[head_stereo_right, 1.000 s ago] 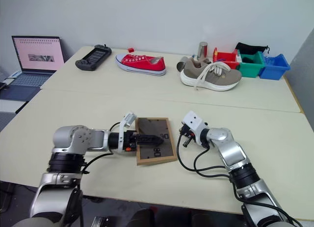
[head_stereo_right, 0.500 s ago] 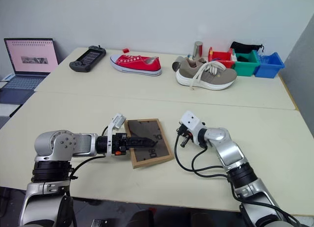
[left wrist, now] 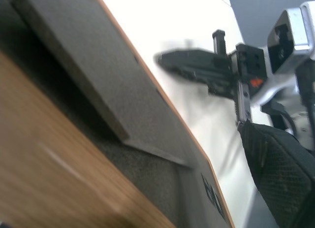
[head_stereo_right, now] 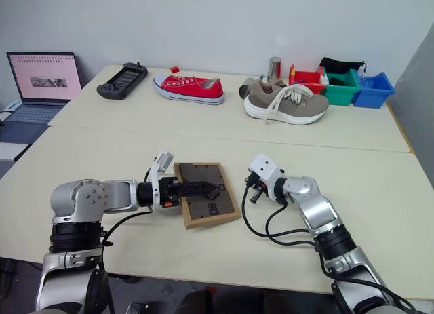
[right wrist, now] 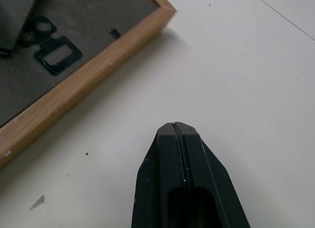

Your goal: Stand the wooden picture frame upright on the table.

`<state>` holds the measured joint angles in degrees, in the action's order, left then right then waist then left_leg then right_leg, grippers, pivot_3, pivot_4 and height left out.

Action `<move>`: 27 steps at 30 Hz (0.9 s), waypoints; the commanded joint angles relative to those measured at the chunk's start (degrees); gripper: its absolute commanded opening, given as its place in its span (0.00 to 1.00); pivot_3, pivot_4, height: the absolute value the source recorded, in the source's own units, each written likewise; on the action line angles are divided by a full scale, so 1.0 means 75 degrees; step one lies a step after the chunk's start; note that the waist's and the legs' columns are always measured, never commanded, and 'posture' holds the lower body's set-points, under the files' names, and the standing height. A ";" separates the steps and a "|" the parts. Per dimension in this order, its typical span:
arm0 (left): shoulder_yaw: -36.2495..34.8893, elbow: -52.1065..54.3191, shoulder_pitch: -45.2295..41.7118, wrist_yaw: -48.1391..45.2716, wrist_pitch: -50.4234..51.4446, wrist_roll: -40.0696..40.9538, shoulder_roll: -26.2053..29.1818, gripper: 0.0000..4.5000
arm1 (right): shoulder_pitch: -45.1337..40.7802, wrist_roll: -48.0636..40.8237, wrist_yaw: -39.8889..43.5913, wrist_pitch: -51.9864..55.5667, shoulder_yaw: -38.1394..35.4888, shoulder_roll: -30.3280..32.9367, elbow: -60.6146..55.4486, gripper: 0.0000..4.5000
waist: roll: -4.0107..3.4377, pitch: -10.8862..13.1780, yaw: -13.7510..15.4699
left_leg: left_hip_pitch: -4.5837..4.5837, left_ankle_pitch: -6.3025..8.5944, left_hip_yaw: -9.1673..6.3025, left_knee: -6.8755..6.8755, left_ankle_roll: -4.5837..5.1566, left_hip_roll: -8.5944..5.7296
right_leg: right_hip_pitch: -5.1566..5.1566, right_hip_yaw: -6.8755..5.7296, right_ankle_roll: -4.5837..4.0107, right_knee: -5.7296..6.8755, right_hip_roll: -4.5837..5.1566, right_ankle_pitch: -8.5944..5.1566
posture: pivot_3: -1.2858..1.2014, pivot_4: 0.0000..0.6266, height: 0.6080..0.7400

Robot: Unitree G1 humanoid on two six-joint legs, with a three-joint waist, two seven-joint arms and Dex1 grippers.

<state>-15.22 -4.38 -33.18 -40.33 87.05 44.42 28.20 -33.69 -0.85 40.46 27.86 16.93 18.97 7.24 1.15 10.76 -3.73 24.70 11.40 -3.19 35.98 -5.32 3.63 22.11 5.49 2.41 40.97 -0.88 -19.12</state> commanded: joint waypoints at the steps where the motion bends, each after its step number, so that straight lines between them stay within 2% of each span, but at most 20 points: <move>1: -0.0563 0.0424 0.0119 0.0082 0.0671 0.0694 -0.0061 1.00 | -0.0070 -0.0011 -0.0020 -0.0160 -0.0121 0.0008 -0.0179 0.00 | 0.0000 0.0000 0.0001 | 0.0000 0.0001 0.0000 0.0001 0.0001 0.0000 | 0.0000 0.0000 0.0000 -0.0001 0.0000 0.0000 | 0.52 0.24 1.00; 7: -0.0897 0.0404 0.0160 0.0203 0.0727 0.1612 0.0006 1.00 | -0.0143 -0.0022 -0.0014 -0.0186 -0.0138 -0.0006 -0.0110 0.00 | 0.0000 0.0000 0.0006 | 0.0000 -0.0001 -0.0001 0.0001 -0.0003 0.0001 | 0.0000 -0.0001 0.0000 0.0000 0.0001 0.0000 | 0.52 0.24 1.00; 12: -0.1063 0.0581 0.0285 0.0705 0.0727 0.1663 -0.0105 1.00 | -0.0142 -0.0019 -0.0018 -0.0196 -0.0149 0.0007 -0.0110 0.00 | 0.0000 0.0000 0.0009 | 0.0000 -0.0009 0.0000 0.0001 -0.0016 0.0000 | -0.0001 0.0000 0.0000 -0.0001 0.0001 0.0000 | 0.52 0.24 1.00; 17: -0.0728 0.1040 0.0576 0.0837 0.0715 0.1640 -0.0108 0.80 | -0.0160 -0.0013 -0.0019 -0.0219 -0.0120 -0.0030 -0.0055 0.00 | 0.0000 0.0000 0.0010 | 0.0000 -0.0009 0.0001 0.0000 -0.0017 0.0001 | -0.0001 0.0001 0.0000 -0.0001 0.0001 0.0000 | 0.52 0.24 1.00; 20: -0.0715 0.1145 0.0663 0.0825 0.0726 0.1714 -0.0153 0.63 | -0.0186 -0.0010 -0.0022 -0.0235 -0.0122 -0.0040 -0.0019 0.00 | 0.0000 0.0000 0.0024 | 0.0000 -0.0010 0.0000 0.0000 -0.0018 0.0000 | -0.0001 0.0001 0.0000 -0.0001 0.0001 0.0000 | 0.52 0.24 1.00; 27: -0.0645 0.1141 0.0684 0.0798 0.0644 0.1639 -0.0127 0.33 | -0.0165 -0.0006 -0.0023 -0.0253 -0.0134 -0.0021 -0.0016 0.00 | 0.0000 0.0000 0.0026 | 0.0000 -0.0009 0.0001 0.0000 -0.0017 0.0000 | -0.0001 0.0002 0.0000 -0.0003 0.0001 0.0000 | 0.52 0.24 1.00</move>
<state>-19.76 2.74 -27.70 -34.26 92.21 55.94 27.19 -33.85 -0.85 40.42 27.26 16.93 18.82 7.96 1.15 10.76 -3.54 24.70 11.33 -3.18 35.98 -5.45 3.63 22.11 5.50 2.41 40.94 -0.87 -19.12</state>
